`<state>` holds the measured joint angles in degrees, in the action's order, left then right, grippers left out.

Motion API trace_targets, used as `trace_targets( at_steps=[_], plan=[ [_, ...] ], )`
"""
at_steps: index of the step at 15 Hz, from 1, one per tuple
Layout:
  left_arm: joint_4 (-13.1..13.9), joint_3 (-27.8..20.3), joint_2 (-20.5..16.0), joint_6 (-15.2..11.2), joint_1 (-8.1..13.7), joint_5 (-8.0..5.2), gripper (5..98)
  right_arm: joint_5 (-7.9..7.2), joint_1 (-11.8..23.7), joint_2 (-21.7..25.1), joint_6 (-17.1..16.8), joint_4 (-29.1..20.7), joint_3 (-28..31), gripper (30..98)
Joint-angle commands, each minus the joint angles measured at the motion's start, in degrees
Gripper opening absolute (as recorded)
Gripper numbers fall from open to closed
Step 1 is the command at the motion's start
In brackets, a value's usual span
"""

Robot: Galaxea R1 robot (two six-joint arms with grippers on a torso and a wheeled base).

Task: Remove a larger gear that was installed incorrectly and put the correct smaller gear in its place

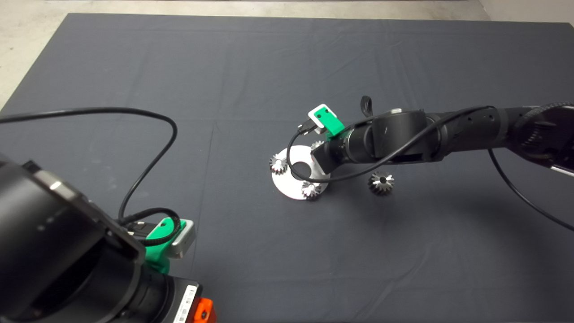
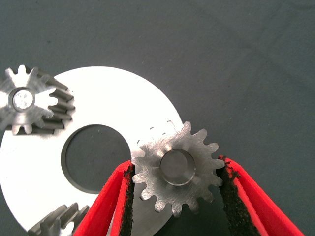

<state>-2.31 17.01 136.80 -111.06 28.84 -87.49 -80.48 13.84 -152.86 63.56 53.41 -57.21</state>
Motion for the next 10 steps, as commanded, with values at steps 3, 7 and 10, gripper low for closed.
trace_targets(
  at_steps=[3, 7, 10],
  plan=[
    [1.3, -1.0, 0.1, 0.0, -1.2, -3.21, 98.2, 0.5, 1.5, -0.6, 1.3, 2.7, -1.3, 40.7],
    [1.3, -1.0, -0.1, -0.2, -1.4, -3.21, 98.2, 0.5, 1.3, -0.6, 4.1, 3.5, -2.8, 40.6],
    [1.3, -1.0, -0.1, -0.2, -1.4, -3.21, 98.2, 1.2, 1.3, -1.0, 4.4, 3.4, -2.9, 40.6]
  ],
)
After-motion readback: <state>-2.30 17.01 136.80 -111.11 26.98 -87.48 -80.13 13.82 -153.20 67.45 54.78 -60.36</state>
